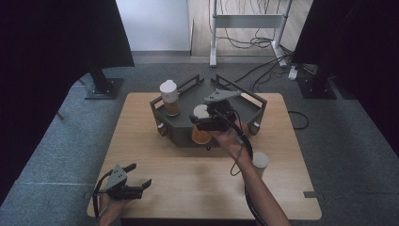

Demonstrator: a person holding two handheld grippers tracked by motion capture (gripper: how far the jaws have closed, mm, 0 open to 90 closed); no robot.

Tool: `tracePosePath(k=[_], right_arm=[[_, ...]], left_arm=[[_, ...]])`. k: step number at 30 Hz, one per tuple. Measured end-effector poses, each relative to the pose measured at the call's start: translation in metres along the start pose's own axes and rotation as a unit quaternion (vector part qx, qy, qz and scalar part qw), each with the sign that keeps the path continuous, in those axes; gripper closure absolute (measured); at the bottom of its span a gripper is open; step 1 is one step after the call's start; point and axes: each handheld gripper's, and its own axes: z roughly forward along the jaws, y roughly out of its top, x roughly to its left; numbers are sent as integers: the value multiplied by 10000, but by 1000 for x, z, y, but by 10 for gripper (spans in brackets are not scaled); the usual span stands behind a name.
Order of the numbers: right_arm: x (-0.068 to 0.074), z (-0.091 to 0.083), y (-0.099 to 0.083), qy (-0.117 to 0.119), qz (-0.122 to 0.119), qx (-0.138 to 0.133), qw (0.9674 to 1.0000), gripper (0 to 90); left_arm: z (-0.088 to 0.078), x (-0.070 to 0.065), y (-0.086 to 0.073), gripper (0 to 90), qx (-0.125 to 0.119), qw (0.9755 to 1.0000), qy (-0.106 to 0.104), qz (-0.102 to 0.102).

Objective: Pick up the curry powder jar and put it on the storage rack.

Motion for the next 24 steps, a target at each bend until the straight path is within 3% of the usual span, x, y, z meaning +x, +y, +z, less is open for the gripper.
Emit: tracePosePath(k=[24], right_arm=[[-23,19,37,-347,-2,-89,9994,333]], left_arm=[[0,0,0,82,-11,10000,-40,44]])
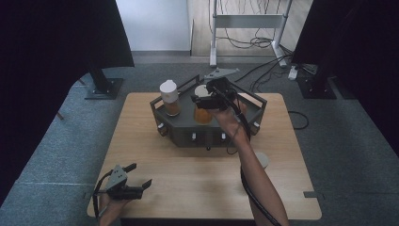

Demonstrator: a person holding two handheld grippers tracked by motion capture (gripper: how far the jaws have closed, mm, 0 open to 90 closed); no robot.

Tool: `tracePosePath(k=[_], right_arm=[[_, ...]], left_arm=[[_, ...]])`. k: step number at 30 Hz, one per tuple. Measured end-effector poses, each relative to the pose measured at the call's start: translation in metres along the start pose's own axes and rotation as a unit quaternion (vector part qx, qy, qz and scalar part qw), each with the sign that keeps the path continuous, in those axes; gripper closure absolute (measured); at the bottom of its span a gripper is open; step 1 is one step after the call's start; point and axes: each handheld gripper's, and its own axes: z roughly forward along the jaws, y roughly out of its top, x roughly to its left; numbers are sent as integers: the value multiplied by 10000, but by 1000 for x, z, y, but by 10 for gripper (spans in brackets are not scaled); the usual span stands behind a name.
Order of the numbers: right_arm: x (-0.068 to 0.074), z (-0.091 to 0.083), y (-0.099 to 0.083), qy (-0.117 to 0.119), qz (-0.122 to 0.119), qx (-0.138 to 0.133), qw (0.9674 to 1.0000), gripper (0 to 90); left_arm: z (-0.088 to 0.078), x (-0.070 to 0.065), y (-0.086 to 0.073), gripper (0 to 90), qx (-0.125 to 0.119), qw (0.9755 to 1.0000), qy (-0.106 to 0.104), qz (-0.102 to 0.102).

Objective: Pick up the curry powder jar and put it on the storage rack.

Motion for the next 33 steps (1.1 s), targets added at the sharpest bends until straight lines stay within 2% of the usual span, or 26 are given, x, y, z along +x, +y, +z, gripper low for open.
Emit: tracePosePath(k=[12,25,33], right_arm=[[-11,24,14,-118,75,123,9998,333],[-22,51,11,-267,313,295,9987,333],[-23,62,12,-341,306,428,9980,333]], left_arm=[[0,0,0,82,-19,10000,-20,17],[0,0,0,83,-25,10000,-39,32],[1,-1,1,83,-8,10000,-44,74]])
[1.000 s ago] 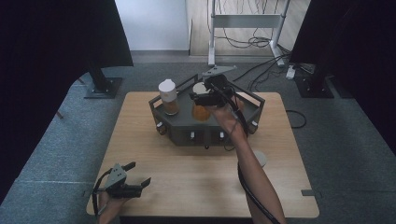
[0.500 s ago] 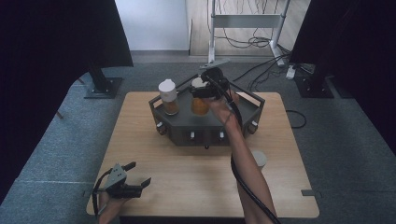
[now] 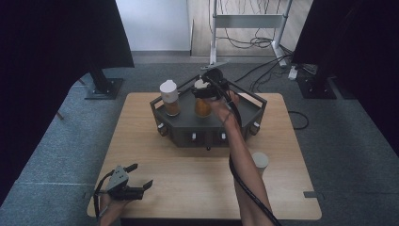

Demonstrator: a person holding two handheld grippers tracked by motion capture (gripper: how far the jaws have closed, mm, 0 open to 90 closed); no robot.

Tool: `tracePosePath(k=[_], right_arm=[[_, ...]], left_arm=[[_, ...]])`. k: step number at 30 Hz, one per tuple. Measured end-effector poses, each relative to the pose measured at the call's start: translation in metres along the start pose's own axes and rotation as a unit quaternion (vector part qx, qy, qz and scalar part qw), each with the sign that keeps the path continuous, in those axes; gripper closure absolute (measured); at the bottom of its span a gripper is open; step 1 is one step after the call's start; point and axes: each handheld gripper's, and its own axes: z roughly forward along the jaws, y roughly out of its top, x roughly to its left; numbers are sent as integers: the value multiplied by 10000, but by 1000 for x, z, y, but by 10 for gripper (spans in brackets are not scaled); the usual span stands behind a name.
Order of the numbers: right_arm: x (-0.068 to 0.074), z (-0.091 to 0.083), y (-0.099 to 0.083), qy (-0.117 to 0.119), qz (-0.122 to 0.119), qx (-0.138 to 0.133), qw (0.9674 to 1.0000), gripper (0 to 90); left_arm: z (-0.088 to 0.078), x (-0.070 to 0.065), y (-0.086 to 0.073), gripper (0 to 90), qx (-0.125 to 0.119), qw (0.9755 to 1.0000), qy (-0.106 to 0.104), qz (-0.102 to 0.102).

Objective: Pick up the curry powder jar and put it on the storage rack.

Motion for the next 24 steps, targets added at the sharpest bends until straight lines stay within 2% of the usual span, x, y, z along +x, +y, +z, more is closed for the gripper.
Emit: tracePosePath(k=[24], right_arm=[[-3,19,-4,-56,79,216,9997,332]], left_arm=[[-1,0,0,83,-11,10000,0,5]])
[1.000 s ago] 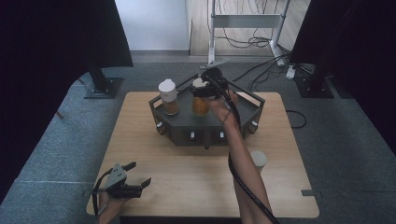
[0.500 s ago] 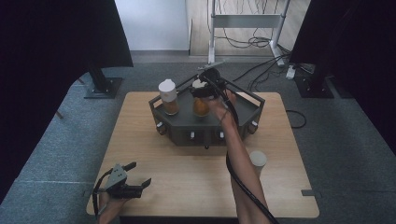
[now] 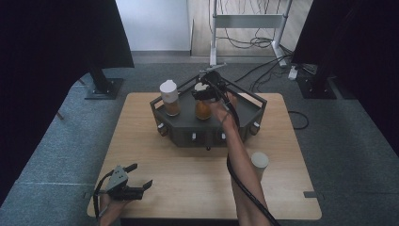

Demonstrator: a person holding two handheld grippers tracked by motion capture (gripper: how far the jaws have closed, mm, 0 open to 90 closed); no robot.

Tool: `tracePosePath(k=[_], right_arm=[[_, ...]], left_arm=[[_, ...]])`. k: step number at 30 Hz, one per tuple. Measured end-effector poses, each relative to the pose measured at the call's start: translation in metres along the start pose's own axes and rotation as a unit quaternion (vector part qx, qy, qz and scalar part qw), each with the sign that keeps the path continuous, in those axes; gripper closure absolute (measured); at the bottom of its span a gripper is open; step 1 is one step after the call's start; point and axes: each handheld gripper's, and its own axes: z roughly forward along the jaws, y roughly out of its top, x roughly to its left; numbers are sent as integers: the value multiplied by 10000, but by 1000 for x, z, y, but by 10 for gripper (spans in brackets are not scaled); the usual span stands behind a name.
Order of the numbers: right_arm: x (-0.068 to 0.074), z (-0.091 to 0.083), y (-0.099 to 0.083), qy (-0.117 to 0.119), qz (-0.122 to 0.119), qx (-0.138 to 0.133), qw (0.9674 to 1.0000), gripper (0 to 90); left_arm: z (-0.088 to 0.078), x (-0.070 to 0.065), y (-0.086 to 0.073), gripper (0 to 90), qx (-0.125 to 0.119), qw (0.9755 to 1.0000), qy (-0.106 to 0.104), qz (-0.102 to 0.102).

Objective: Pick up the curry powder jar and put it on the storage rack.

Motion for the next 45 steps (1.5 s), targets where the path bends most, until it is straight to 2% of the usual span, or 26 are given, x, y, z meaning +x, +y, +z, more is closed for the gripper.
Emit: tracePosePath(k=[14,28,37,45], right_arm=[[2,3,-2,-12,-80,-2,10000,332],[-1,4,-7,20,-25,-85,10000,325],[-2,5,-7,90,4,-37,10000,257],[-2,1,-10,51,-15,-152,9999,180]], left_arm=[[0,-1,0,83,2,10000,-8,16],[0,-1,0,83,-5,10000,-4,23],[-1,-1,1,83,4,10000,2,35],[-1,-1,1,83,0,10000,10,39]])
